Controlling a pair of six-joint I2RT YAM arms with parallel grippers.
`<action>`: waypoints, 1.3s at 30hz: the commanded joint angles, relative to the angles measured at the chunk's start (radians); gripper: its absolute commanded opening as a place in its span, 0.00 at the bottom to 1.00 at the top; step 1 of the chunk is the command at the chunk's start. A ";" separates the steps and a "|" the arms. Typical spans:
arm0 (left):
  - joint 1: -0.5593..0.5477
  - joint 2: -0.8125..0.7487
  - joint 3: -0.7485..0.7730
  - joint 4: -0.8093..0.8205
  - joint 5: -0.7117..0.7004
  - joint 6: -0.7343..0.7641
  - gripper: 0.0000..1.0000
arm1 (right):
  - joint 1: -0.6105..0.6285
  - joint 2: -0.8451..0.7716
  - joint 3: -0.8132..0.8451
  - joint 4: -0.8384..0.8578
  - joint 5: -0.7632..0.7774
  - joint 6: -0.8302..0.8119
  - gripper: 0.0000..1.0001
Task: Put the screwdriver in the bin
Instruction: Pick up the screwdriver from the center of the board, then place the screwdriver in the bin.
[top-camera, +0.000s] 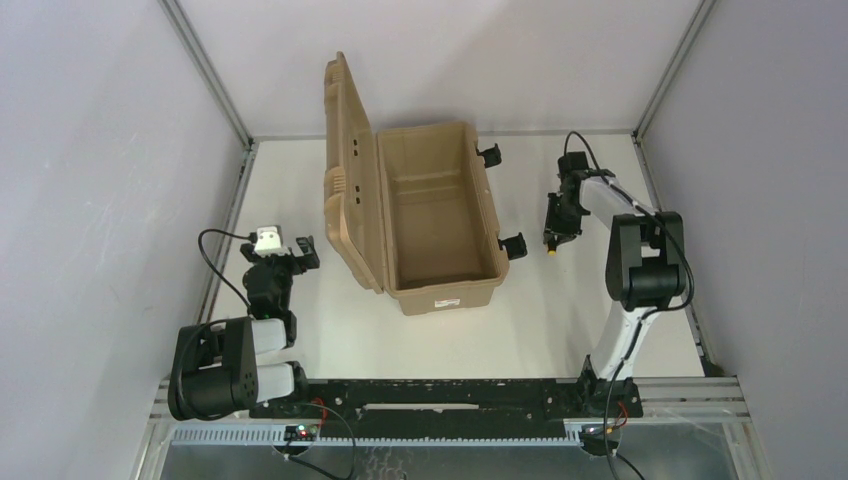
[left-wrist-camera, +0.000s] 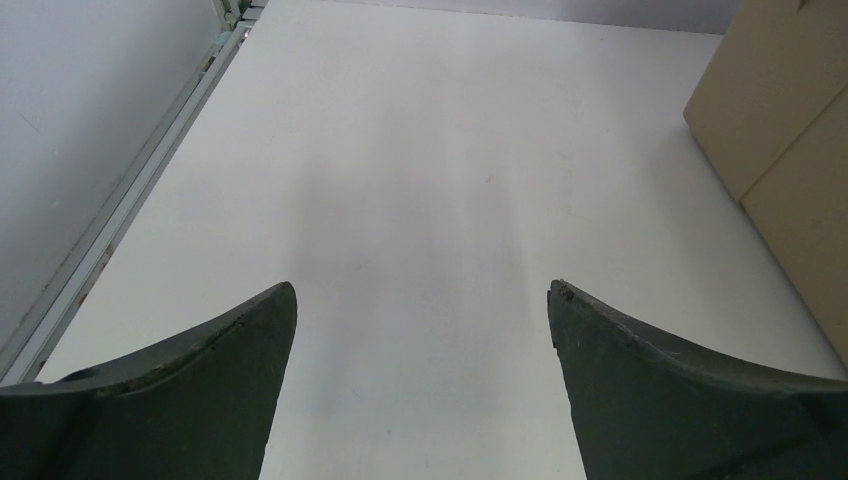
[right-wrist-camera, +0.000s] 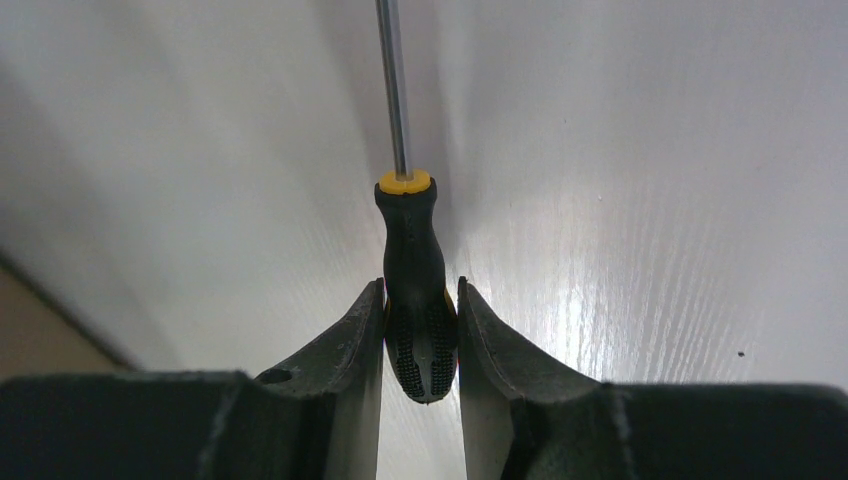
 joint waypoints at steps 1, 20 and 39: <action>-0.006 -0.016 0.038 0.033 -0.005 0.000 1.00 | -0.029 -0.124 -0.011 0.019 -0.090 -0.003 0.11; -0.006 -0.016 0.039 0.033 -0.004 0.000 1.00 | -0.045 -0.442 0.036 -0.048 -0.215 0.022 0.00; -0.006 -0.017 0.038 0.033 -0.005 0.000 1.00 | 0.284 -0.525 0.270 -0.101 -0.093 0.126 0.00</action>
